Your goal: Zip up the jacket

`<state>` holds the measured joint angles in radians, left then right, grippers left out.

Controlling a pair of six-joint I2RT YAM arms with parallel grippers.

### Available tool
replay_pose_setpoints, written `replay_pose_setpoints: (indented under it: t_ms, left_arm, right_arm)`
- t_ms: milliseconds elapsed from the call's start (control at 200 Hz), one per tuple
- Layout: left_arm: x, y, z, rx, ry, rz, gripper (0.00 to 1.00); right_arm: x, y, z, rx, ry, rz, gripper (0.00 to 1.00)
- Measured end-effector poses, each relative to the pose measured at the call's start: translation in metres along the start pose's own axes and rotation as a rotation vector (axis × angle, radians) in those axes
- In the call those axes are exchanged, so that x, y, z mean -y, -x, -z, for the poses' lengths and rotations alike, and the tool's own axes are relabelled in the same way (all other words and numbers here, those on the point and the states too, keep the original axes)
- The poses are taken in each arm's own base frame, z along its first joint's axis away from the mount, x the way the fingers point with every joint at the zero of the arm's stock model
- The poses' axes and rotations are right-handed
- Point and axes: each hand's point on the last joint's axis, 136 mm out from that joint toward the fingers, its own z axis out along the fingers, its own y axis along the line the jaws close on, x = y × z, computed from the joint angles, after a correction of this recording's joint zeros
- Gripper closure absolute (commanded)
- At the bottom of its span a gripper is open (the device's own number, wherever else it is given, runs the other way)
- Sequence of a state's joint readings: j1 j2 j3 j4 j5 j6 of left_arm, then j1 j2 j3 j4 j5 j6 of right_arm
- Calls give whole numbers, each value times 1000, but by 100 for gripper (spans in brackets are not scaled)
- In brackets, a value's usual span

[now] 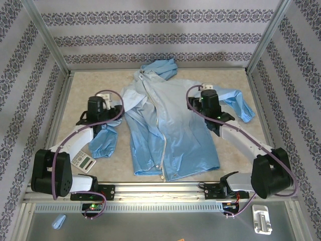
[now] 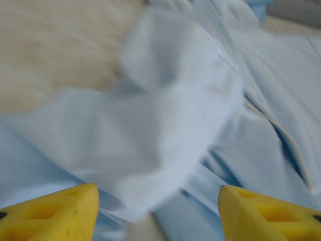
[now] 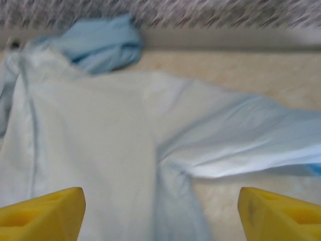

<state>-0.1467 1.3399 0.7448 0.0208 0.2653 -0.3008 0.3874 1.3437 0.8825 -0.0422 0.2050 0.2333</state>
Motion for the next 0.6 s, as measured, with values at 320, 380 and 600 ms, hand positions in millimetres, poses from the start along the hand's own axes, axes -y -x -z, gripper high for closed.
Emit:
replay_pose_setpoints:
  t_ms: [320,380,600]
  left_arm:
    - [106,-107,-12,-312,-145,-148,67]
    - [114,-123,-14,-347,-149,-156,67]
    - [99,-168,-44,-479,-51,-118,73]
  right_arm:
    - [-96,-123,-7,-422,229,-30,80]
    - [-108,-142,-8,-477,253,-23,83]
    - [-113,-191,-24,-632,228,-50,83]
